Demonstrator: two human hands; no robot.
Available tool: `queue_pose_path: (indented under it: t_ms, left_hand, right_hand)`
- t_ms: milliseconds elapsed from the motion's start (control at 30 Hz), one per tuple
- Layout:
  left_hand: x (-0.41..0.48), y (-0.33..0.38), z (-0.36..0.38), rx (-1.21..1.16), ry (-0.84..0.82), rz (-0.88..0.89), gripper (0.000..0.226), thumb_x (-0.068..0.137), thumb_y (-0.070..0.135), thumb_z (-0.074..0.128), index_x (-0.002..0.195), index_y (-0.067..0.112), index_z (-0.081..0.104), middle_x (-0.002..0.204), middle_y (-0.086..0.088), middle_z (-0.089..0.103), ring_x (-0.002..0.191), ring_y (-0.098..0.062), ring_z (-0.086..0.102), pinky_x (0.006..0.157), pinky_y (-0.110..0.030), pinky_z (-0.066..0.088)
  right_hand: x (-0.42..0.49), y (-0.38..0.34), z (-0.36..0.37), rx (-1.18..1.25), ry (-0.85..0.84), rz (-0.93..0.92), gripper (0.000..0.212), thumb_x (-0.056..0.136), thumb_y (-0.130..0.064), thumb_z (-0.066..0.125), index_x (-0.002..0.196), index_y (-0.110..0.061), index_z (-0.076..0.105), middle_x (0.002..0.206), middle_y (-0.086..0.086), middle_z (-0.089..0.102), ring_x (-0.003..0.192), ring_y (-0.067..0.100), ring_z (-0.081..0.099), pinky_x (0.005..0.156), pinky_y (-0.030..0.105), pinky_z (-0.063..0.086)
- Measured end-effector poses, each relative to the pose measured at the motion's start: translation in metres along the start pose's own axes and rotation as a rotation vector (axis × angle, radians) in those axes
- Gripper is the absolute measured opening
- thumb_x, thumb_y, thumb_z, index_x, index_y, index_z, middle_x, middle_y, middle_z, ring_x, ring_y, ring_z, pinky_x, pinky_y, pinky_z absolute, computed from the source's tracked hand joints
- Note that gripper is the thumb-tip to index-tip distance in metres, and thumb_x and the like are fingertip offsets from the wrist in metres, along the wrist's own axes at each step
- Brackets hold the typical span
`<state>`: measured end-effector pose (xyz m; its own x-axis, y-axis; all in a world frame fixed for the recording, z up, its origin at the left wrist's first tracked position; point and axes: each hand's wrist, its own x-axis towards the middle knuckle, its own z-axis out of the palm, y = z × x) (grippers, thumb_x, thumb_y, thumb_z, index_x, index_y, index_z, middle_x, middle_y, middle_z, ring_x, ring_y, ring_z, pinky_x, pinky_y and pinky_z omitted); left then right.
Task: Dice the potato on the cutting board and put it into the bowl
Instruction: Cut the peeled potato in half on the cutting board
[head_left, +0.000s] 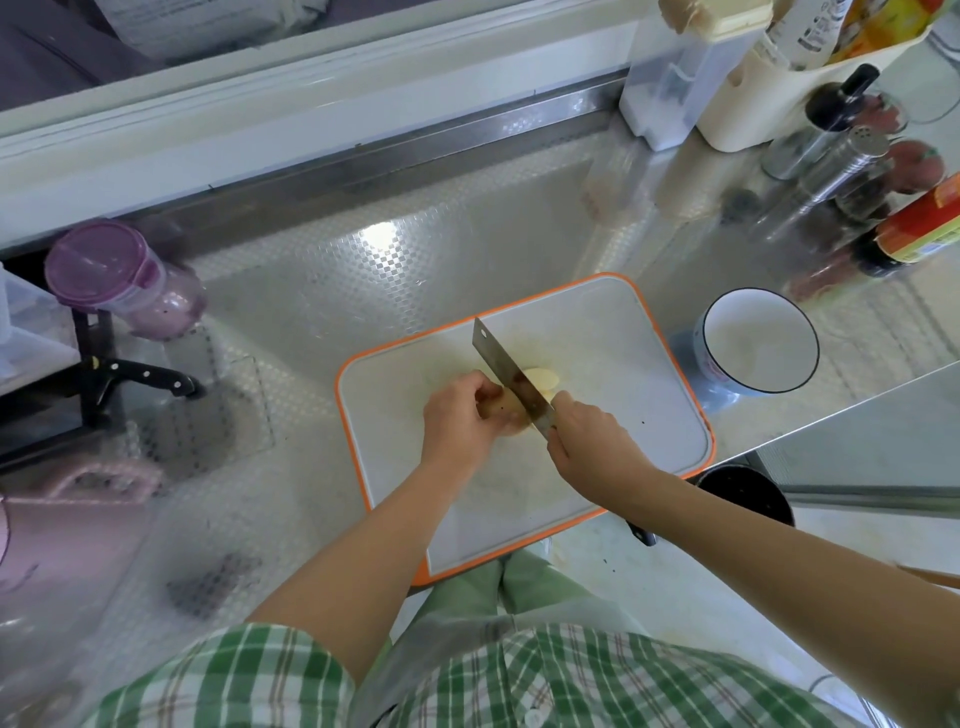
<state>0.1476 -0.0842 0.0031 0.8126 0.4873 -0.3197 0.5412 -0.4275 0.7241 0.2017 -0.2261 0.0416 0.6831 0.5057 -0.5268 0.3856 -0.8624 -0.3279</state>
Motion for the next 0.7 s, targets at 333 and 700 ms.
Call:
queue_pose_path:
  t_ms: [333, 700]
  left_hand:
    - [0.003, -0.004, -0.001, -0.003, 0.000, -0.007, 0.029, 0.066, 0.021, 0.085, 0.089, 0.017, 0.067, 0.082, 0.006, 0.067, 0.076, -0.016, 0.062, 0.072, -0.027, 0.049]
    - [0.001, -0.001, -0.006, 0.003, -0.018, -0.013, 0.037, 0.064, 0.030, 0.087, 0.088, 0.017, 0.063, 0.079, 0.009, 0.064, 0.071, -0.013, 0.062, 0.070, -0.025, 0.050]
  right_hand:
    - [0.012, -0.001, 0.018, 0.028, 0.014, 0.017, 0.010, 0.099, -0.013, 0.039, 0.091, -0.014, 0.033, 0.086, 0.010, 0.052, 0.069, 0.030, 0.045, 0.061, 0.036, 0.034]
    - [-0.008, 0.002, -0.022, 0.041, 0.103, -0.103, 0.012, 0.099, -0.018, 0.039, 0.090, -0.015, 0.032, 0.068, -0.005, 0.035, 0.058, 0.021, 0.037, 0.051, 0.032, 0.022]
